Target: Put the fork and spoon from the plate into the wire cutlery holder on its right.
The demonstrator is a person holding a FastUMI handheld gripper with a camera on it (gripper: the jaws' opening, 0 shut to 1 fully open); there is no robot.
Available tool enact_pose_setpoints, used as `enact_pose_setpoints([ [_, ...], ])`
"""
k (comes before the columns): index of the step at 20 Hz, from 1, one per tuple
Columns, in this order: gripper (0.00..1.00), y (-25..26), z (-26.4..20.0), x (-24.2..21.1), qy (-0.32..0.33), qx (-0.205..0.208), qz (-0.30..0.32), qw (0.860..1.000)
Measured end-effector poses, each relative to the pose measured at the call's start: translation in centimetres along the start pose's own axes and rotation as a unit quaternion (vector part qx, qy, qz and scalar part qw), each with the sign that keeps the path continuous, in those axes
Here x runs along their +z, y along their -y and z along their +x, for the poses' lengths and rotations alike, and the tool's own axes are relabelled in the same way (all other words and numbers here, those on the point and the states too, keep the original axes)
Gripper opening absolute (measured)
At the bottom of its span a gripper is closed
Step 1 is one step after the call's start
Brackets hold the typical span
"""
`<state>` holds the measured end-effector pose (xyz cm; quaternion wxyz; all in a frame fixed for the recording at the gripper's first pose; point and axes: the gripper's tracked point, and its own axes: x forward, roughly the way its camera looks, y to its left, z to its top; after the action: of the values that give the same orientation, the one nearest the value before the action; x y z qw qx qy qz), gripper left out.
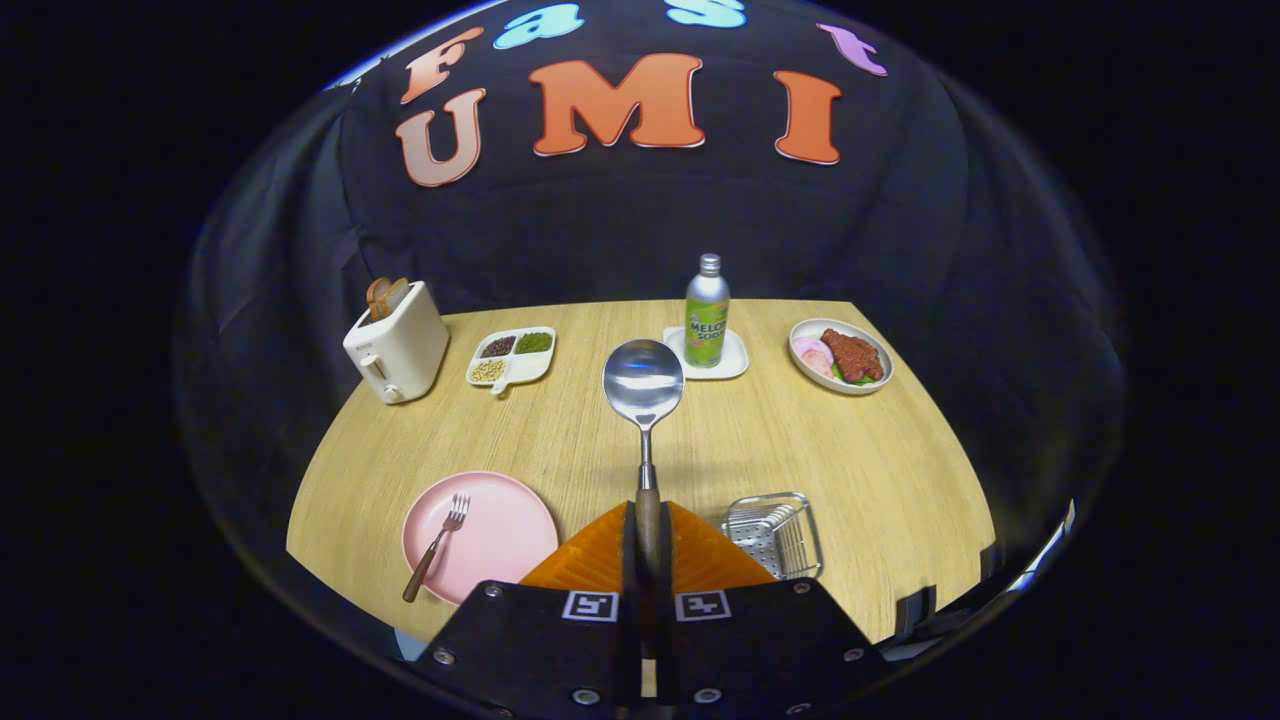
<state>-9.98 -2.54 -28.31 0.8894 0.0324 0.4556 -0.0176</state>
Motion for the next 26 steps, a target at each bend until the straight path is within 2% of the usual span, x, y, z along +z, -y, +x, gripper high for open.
enact_pose_setpoints([
  [6, 0.06, 5.2, -0.9, -1.4, -0.036, -0.041, -0.015, 0.998],
  [20, 0.06, 9.1, -0.1, -8.0, -0.178, -0.040, -0.031, 0.983],
  [26, 0.09, 9.4, 1.1, -8.9, -0.189, -0.038, -0.040, 0.981],
])
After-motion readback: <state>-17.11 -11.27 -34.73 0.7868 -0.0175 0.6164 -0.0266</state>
